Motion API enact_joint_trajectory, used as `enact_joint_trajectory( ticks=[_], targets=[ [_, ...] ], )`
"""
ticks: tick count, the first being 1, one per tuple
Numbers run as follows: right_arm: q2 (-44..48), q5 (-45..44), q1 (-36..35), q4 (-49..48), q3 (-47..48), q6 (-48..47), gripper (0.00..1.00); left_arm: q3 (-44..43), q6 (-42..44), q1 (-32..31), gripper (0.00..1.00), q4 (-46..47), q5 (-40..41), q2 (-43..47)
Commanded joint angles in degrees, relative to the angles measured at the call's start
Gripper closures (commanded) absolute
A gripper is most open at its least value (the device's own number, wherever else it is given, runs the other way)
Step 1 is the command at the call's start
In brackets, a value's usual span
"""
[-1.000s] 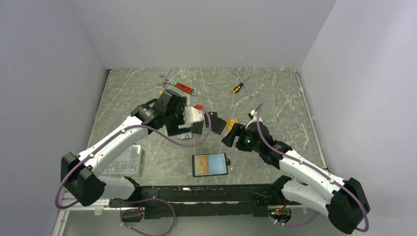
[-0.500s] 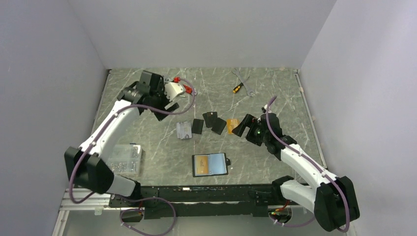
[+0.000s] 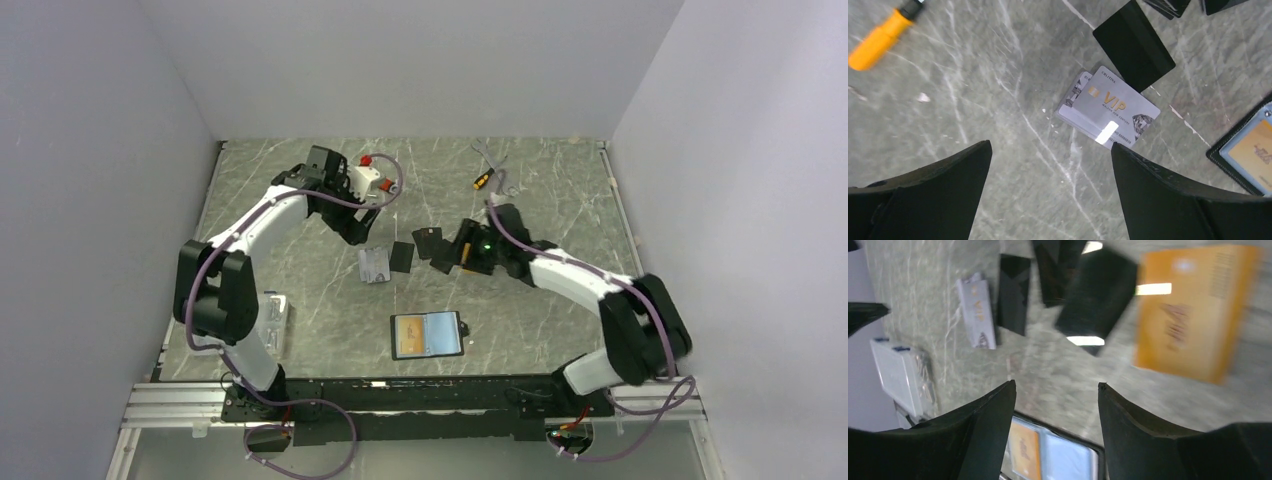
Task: Put the credit cards into the card holder
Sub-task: Pick up the credit card from the center of the board.
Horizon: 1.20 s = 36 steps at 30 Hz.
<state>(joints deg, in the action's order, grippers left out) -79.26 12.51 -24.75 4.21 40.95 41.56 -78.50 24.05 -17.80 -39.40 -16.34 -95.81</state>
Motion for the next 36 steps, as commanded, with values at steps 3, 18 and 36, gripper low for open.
enact_joint_trajectory(
  ticks=[3,18,36],
  targets=[
    [-17.5,4.8,-8.2,-9.4,14.7,0.9,0.41,6.6,-5.9,1.1,0.08,9.1,-0.3,-1.1],
    [-39.4,13.0,-12.3,-22.2,27.6,9.6,0.54,14.0,3.4,0.7,0.08,19.9,2.2,-3.2],
    [-39.3,12.1,-14.1,-28.2,21.7,13.4,0.75,16.9,6.7,-1.9,0.09,22.9,4.9,-3.8]
  ],
)
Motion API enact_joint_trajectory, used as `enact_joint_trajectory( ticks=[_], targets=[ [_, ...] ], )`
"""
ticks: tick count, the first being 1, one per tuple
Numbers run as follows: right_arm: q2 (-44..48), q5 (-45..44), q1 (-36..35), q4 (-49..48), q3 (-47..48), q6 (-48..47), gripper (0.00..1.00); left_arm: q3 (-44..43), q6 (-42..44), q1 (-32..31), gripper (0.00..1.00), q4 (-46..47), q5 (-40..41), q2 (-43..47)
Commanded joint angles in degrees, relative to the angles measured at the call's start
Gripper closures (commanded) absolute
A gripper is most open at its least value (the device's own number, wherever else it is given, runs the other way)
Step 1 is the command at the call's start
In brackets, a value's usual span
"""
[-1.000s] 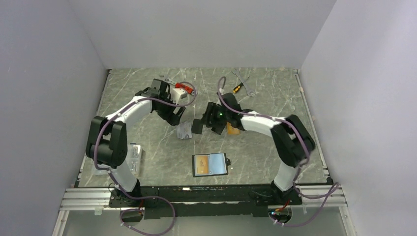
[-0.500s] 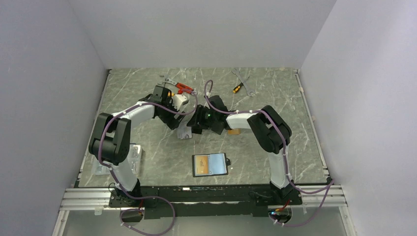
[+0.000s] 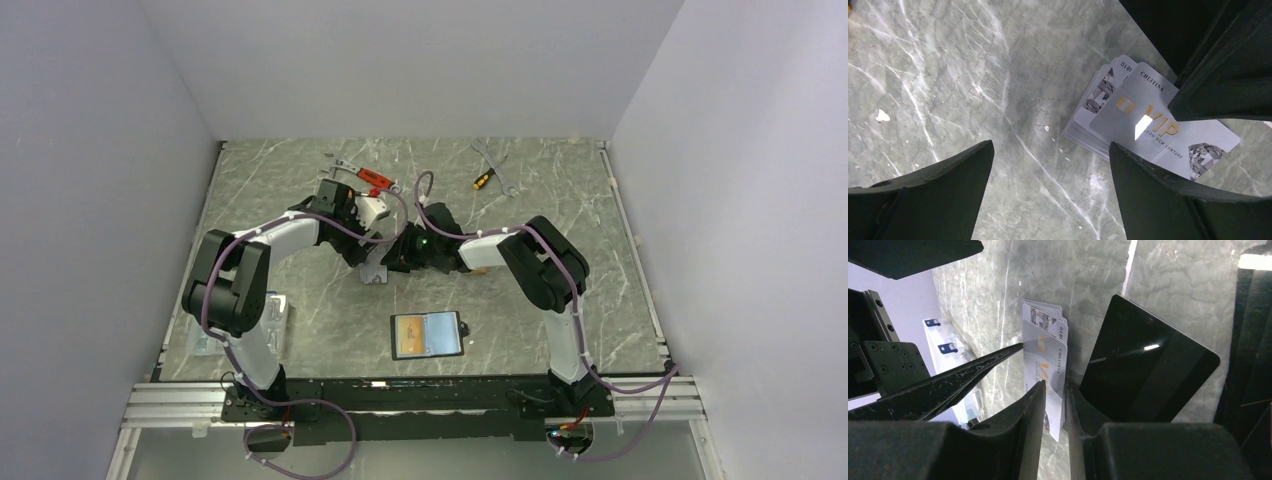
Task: Put the credit cards into the card holder
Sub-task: Pick up the credit card from the center of the board.
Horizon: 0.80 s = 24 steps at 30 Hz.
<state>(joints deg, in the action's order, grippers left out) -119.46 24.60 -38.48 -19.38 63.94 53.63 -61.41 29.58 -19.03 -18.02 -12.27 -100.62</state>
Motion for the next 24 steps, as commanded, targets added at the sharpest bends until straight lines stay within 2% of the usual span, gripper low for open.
enact_joint_trajectory(
  ticks=[1,5,8,17,24],
  targets=[
    [1.2,-0.2,-0.3,-4.9,-1.8,1.5,0.77,-0.3,1.3,-0.8,0.09,1.4,1.1,1.1],
    [2.3,-0.4,-0.3,-6.3,-3.3,1.9,0.87,0.1,1.8,-0.9,0.09,1.5,2.2,1.6],
    [3.4,0.2,-0.4,-8.0,-4.4,2.7,0.99,0.0,1.7,-0.9,0.1,1.0,3.2,1.2],
    [6.4,0.1,-1.1,-10.6,-6.9,3.6,1.0,-1.9,0.8,0.2,0.07,-1.9,2.8,3.3],
    [10.6,-0.7,-1.0,-10.8,-8.8,1.7,1.0,-6.7,-3.5,3.7,0.01,-8.1,-3.9,6.7]
  ],
)
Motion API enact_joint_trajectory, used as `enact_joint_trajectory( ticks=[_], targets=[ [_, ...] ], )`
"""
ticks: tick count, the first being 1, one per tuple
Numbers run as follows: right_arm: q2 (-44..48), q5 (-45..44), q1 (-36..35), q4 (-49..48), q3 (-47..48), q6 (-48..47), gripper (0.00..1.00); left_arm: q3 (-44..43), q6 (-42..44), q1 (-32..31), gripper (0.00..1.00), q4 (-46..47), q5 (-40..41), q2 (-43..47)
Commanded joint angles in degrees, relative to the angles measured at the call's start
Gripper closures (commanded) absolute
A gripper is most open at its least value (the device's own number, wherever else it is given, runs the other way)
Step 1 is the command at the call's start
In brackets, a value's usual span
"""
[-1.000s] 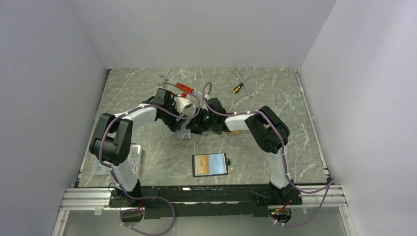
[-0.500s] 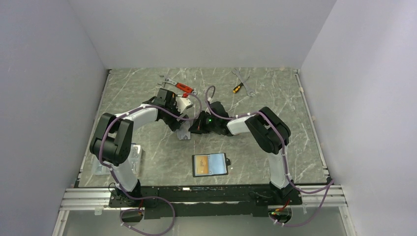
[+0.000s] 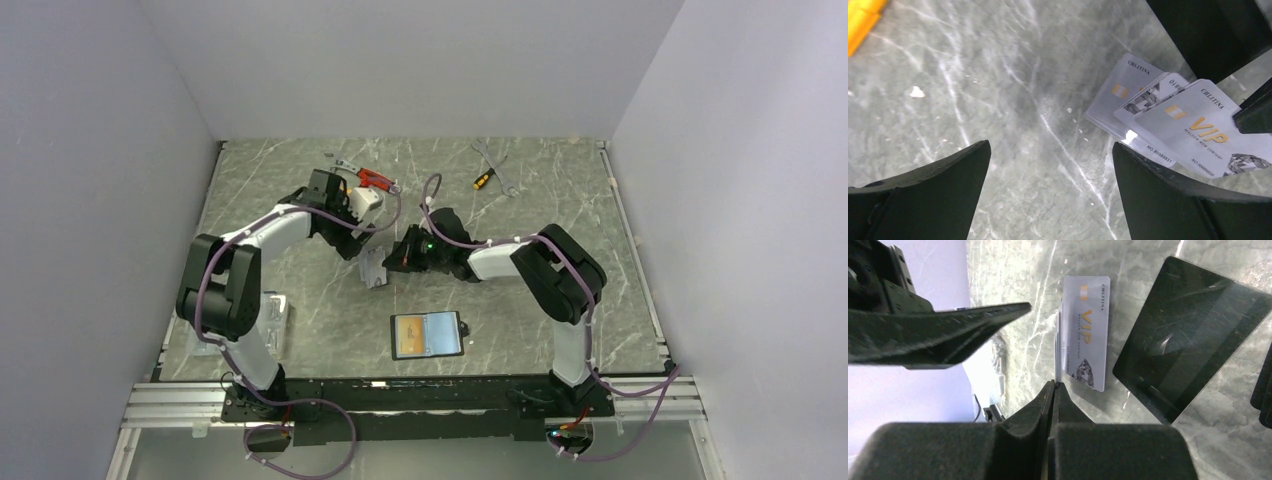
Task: Put the credit cards into the card holder
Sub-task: Pick up the credit card from the center of the board.
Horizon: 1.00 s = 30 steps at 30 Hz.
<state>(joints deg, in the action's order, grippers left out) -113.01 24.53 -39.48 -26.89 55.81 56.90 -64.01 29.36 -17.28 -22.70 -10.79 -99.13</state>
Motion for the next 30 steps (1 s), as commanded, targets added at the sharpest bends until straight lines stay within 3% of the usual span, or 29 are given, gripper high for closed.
enact_joint_trajectory(
  ticks=[1,8,18,27,30],
  targets=[
    [4.3,-0.5,0.1,-3.3,-0.7,-1.8,1.0,-4.3,-4.0,2.1,0.01,-4.0,-6.5,5.7],
    [5.9,-0.4,0.8,-5.4,-2.8,-2.1,1.0,-3.0,-8.4,2.1,0.01,-6.9,-17.4,8.6],
    [9.7,-0.2,3.7,-5.1,-5.0,-3.4,1.0,-0.4,-11.5,3.3,0.0,-5.4,-24.3,4.9],
    [17.6,3.3,5.3,-12.7,-10.3,-0.2,1.0,3.9,-23.8,7.7,0.01,3.0,-49.3,9.0],
    [19.7,4.7,5.3,-17.4,-12.7,1.9,1.0,6.7,-30.2,7.6,0.01,9.7,-52.6,12.3]
  ],
)
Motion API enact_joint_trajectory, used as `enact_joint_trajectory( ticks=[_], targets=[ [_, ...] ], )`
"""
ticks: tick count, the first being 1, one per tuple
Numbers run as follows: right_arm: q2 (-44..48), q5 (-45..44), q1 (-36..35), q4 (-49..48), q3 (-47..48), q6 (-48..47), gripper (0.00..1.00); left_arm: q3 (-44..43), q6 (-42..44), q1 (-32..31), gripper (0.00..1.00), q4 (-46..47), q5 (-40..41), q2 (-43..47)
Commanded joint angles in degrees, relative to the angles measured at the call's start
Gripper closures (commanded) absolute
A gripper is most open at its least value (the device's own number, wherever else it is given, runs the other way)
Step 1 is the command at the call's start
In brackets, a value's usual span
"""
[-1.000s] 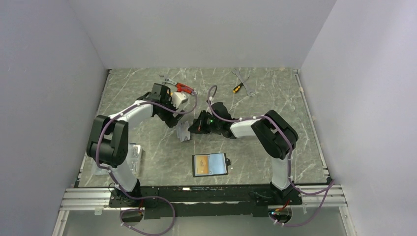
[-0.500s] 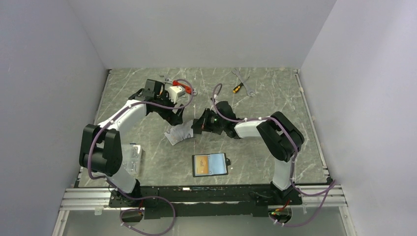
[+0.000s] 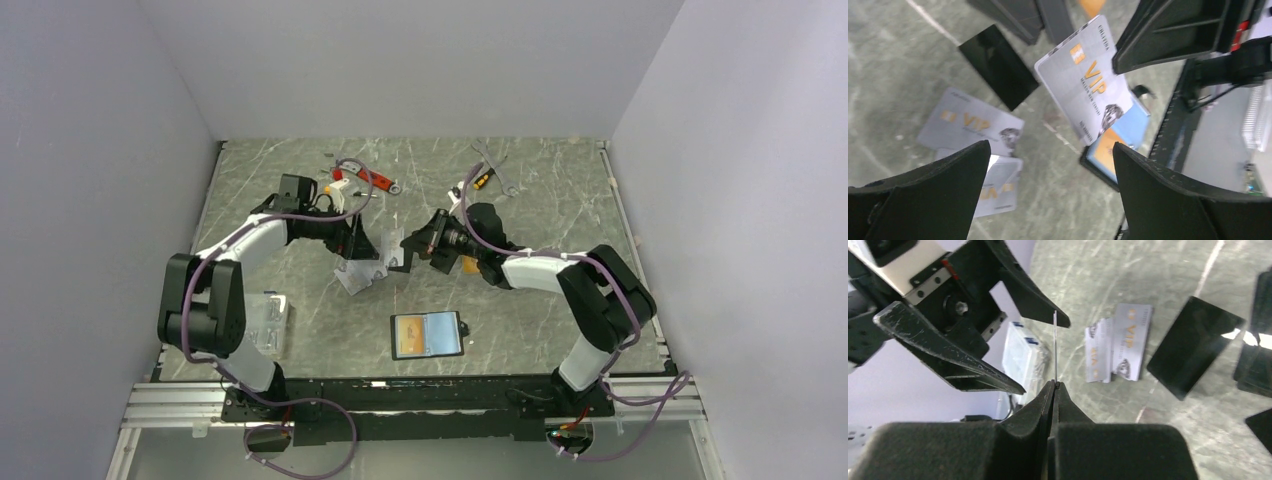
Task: Put the credit cards into the card holder
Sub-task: Pick up the credit card from the center of the board.
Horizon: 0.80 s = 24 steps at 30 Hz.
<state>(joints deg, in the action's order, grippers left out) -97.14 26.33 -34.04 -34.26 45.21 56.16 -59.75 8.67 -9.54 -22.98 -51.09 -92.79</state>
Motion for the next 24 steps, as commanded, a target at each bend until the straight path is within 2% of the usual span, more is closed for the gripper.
enact_joint_trajectory(
  ticks=[1,5,10,16,19,24],
  targets=[
    [4.5,3.3,-0.1,-11.1,-2.7,3.2,1.0,3.1,-11.6,-0.2,0.01,11.0,-12.7,6.9],
    [7.3,3.3,-0.3,-12.6,-3.7,4.5,1.0,3.5,-16.6,-0.1,0.01,12.8,-17.2,6.9],
    [8.9,3.2,-0.9,-12.6,-3.7,5.2,1.0,7.3,-22.8,-0.1,0.01,21.0,-19.3,9.2],
    [10.3,2.9,-1.2,-13.4,-4.0,6.0,1.0,8.3,-25.6,-0.1,0.1,24.4,-19.3,11.2],
    [10.6,2.8,-1.6,-13.2,-3.5,5.9,1.0,8.8,-28.4,-0.2,0.19,27.7,-21.0,12.0],
    [10.1,2.5,-2.5,-13.0,-2.6,5.6,1.0,9.1,-31.7,-0.1,0.44,31.3,-23.3,12.0]
  ],
)
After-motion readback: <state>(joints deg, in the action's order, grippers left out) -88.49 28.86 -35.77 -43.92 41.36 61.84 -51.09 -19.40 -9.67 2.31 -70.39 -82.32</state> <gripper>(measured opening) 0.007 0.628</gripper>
